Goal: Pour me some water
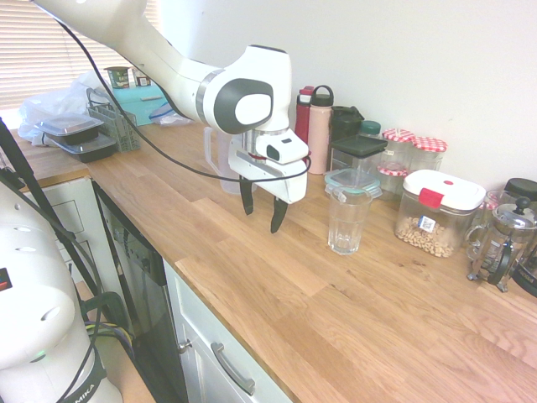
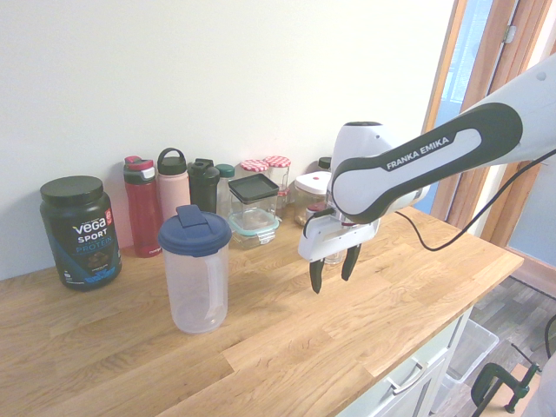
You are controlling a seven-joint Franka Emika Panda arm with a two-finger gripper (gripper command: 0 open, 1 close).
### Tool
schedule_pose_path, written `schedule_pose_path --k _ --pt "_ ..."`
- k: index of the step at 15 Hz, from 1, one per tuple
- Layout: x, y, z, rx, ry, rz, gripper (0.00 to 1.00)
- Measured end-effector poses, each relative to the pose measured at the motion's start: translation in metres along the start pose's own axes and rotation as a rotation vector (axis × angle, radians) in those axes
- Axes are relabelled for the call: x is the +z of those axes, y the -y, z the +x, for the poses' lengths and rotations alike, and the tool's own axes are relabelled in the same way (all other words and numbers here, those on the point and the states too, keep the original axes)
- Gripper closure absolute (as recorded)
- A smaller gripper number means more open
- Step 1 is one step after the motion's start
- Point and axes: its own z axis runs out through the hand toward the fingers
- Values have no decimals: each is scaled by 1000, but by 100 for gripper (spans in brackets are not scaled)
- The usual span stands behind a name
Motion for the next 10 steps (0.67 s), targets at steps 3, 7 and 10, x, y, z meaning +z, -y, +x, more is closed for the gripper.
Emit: schedule_pose_path --k 3,7,10 --pt "0 -1 1 12 -7 -5 0" --pt "-21 18 -40 59 -30 -1 0" --pt "-56 51 -119 138 -131 59 0"
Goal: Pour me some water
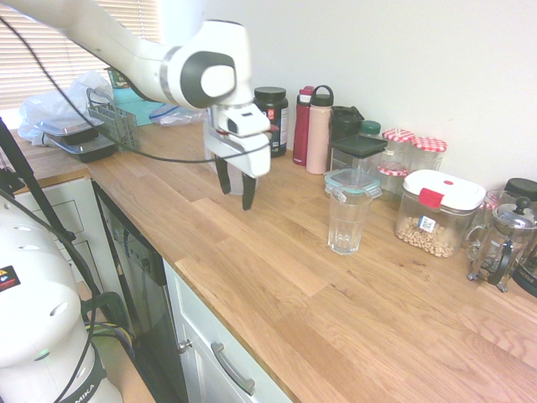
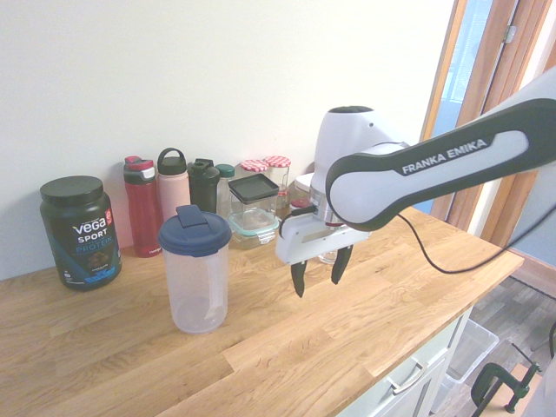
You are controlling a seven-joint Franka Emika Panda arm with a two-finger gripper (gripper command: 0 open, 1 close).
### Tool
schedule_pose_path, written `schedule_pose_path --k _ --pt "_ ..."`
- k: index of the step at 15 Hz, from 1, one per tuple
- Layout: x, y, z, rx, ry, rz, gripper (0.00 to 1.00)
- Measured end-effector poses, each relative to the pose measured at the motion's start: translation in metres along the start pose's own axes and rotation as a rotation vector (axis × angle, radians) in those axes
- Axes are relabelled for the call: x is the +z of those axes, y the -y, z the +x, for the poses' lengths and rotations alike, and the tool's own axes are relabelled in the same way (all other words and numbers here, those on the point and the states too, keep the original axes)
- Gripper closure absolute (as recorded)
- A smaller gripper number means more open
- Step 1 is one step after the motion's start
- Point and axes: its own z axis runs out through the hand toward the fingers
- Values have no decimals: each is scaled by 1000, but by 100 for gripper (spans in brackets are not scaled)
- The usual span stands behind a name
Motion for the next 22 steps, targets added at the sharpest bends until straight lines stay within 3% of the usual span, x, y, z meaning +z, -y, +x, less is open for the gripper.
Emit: schedule_pose_path --k 4,9,10,15,22 --pt "-33 42 -86 16 -59 77 0" --pt "-51 110 -112 -10 -166 165 0" --pt "-46 120 -112 -11 -181 166 100" --pt "-7 144 -105 -4 -233 182 100" --pt "6 139 -99 -15 -233 201 100"
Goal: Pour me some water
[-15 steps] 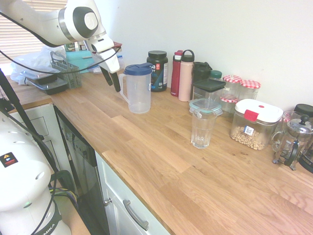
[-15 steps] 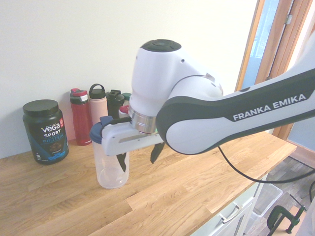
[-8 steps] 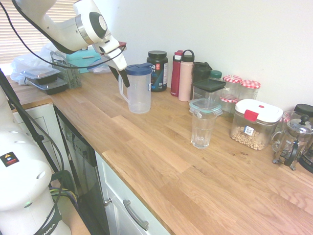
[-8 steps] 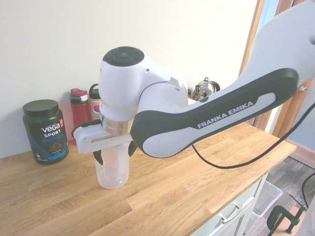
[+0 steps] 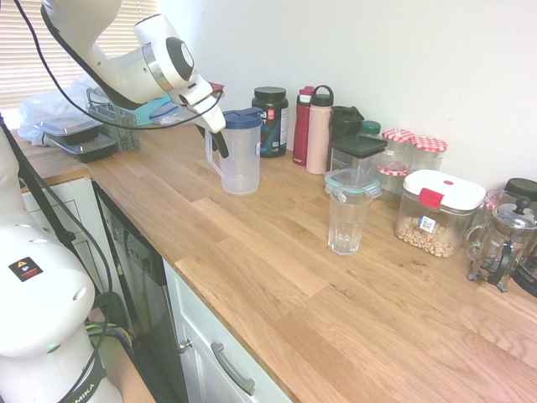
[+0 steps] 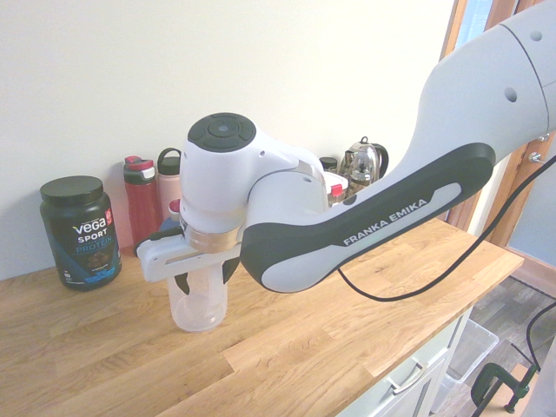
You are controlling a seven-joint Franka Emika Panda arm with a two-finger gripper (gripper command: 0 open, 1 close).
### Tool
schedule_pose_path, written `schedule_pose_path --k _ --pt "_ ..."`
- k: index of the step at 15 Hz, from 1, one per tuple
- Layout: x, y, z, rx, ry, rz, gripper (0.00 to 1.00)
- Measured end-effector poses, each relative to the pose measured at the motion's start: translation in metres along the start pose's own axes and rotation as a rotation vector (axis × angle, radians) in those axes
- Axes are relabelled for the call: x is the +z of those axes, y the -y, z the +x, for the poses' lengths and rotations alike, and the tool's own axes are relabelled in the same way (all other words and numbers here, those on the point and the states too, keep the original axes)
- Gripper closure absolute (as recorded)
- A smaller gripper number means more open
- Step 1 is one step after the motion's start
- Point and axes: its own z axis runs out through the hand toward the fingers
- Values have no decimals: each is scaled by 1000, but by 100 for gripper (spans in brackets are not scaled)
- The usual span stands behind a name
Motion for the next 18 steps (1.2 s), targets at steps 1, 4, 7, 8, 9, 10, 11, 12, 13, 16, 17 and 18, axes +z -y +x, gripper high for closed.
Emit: schedule_pose_path --k 1,4,7,8,9,10,11,12,13,16,17,18 --pt "0 0 1 2 0 1 100" --pt "-2 -4 0 -2 -1 7 100" --pt "-4 -6 -1 -3 -3 11 100" --pt "-4 -6 -1 -4 -3 11 100" --pt "-3 -7 -1 -4 -2 10 100" --pt "-2 -9 -2 -5 -1 9 100" --pt "-2 -10 -1 -5 -1 11 100" --pt "-2 -12 -1 -4 -2 14 100" --pt "-3 -13 0 -3 -3 15 100" --pt "-6 -22 4 1 -13 24 100" --pt "-11 -28 6 -3 -19 28 100" --pt "-18 -34 8 -22 -18 32 100"
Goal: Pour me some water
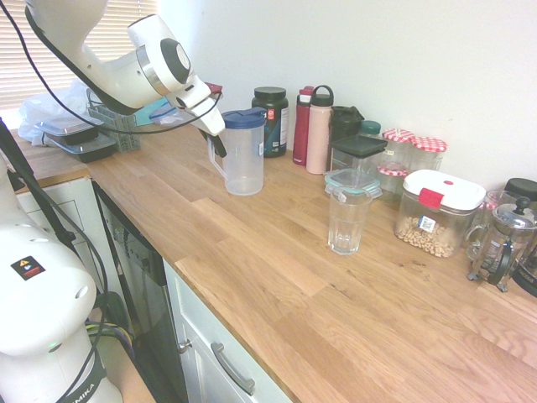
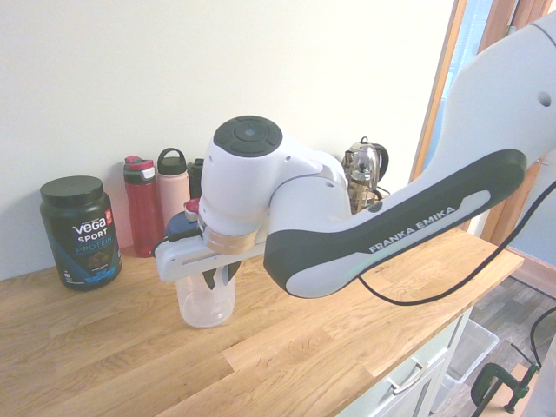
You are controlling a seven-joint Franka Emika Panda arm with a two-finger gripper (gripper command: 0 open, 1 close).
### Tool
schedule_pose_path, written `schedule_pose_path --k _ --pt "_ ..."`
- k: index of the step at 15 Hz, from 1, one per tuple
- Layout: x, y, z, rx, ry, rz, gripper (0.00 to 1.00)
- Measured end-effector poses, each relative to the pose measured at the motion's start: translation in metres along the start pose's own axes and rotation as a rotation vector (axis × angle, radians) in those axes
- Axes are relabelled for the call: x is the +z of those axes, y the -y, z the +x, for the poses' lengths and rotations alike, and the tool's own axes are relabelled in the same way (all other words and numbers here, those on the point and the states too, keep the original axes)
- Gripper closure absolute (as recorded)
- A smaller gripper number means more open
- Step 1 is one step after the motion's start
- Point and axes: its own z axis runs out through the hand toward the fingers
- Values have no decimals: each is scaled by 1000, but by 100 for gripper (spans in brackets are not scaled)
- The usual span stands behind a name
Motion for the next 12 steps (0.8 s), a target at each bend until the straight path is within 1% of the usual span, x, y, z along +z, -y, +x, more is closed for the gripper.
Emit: schedule_pose_path --k 3,6,7,9,12 --pt "-27 -32 12 -104 20 -3 100" --pt "-53 -81 38 -282 70 -25 100" --pt "-57 -100 54 -342 89 -31 100" --pt "-59 -138 97 -431 80 -49 100" --pt "-68 -193 150 -484 100 -23 100"
